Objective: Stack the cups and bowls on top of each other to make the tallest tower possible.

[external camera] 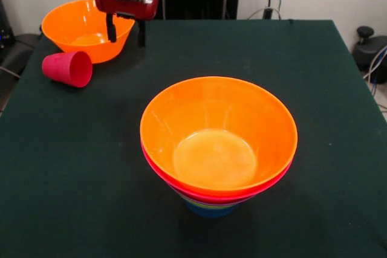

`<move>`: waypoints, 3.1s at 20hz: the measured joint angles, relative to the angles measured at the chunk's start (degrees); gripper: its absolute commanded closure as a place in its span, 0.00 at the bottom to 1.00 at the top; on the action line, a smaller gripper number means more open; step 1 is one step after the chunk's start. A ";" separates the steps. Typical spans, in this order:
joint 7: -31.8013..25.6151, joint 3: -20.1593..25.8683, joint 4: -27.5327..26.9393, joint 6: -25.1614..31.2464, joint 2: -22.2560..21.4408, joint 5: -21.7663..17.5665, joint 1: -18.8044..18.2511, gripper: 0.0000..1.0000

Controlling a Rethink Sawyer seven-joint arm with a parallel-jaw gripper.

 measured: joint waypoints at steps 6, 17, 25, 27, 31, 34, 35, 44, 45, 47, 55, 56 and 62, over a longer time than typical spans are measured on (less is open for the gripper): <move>0.00 -4.89 1.48 -5.90 2.56 -1.14 -0.17 0.00; 0.00 -13.06 1.57 -17.80 8.40 -3.56 -0.47 0.00; 0.00 -17.54 1.63 -21.78 12.22 -3.52 -0.49 0.00; 0.00 -18.43 1.84 -21.84 13.01 -3.52 -0.47 0.00; 0.00 -19.07 3.01 -21.85 12.83 -3.28 -0.35 0.00; 0.00 -19.32 4.46 -21.84 11.89 -2.72 -0.14 0.00; 0.00 -19.35 5.02 -21.84 11.41 -2.50 0.01 0.00; 0.00 -19.53 9.34 -21.14 6.82 1.40 3.11 0.00; 0.00 -19.56 9.59 -21.03 6.50 1.83 3.54 0.00; 0.00 -19.64 10.38 -20.58 5.31 3.57 5.33 0.00; 0.00 -20.23 10.70 -20.35 4.43 6.61 9.34 0.00; 0.01 -20.50 10.70 -20.35 4.73 7.06 9.95 0.00; 0.01 -21.39 10.72 -20.35 5.05 7.22 10.51 0.00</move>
